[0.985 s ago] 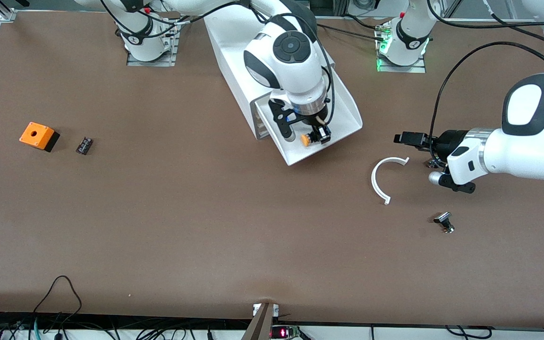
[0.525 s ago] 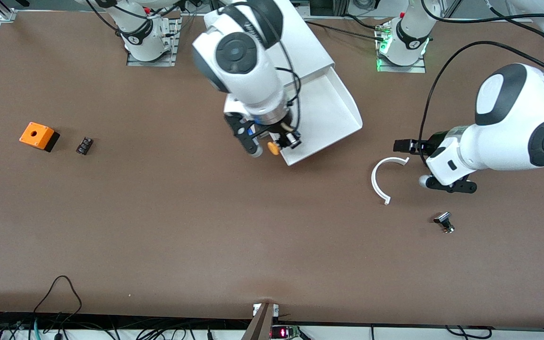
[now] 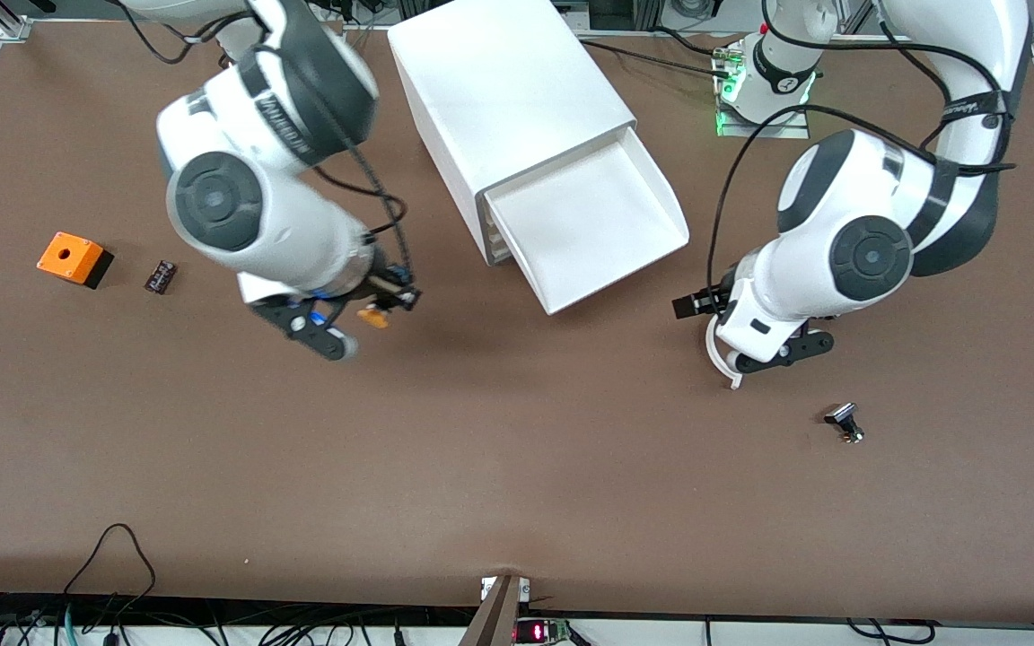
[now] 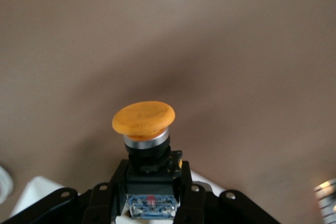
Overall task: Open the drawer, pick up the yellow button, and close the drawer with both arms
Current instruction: 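Lift the button out with the right gripper while the left gripper pushes drawer shut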
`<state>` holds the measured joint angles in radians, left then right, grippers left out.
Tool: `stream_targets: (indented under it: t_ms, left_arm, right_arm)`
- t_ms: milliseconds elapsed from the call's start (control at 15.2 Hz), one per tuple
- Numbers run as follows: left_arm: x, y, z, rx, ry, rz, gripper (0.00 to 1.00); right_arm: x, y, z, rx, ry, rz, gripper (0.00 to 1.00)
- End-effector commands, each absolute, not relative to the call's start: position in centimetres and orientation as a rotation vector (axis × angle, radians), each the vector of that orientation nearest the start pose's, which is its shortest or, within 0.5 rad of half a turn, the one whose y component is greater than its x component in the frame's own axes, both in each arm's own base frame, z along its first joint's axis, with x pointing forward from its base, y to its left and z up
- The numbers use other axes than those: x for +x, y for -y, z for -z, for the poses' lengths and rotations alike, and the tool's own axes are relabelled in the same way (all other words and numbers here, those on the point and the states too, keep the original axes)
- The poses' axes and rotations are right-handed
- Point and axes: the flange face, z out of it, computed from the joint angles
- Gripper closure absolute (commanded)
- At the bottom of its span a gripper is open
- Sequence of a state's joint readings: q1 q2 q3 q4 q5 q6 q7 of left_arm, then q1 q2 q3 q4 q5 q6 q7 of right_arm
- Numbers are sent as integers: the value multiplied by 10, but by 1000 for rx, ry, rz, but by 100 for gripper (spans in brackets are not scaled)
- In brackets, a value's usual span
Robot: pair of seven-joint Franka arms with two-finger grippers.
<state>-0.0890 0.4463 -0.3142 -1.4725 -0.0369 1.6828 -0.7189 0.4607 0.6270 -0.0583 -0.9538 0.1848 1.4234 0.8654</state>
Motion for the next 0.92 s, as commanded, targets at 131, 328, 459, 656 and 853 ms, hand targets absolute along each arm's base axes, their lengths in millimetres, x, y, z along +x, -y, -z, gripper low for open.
stream_targets:
  t_ms: [131,328,459,656,853]
  left_arm:
    - [606,260,-383,-3063,680,-344,0]
    - [595,283,-370,-3066,692,-327,0]
    - [589,294,-368,-3057,714,-332,0]
    - [575,315,-359,-3038,725,-354,0]
    - [562,327,-353,-3024,714,-371,0]
  right_arm:
    - [647,-186,-484,-3144,-344,-352,100]
    - [656,-119,-444,-3157,-221,-331,100]
    - [655,-86,-411,-3159,-143,-283,100]
    - [642,-49,-357,-3166,-37,-191,100]
    - [625,-14,-305,-3179,27,-104,100]
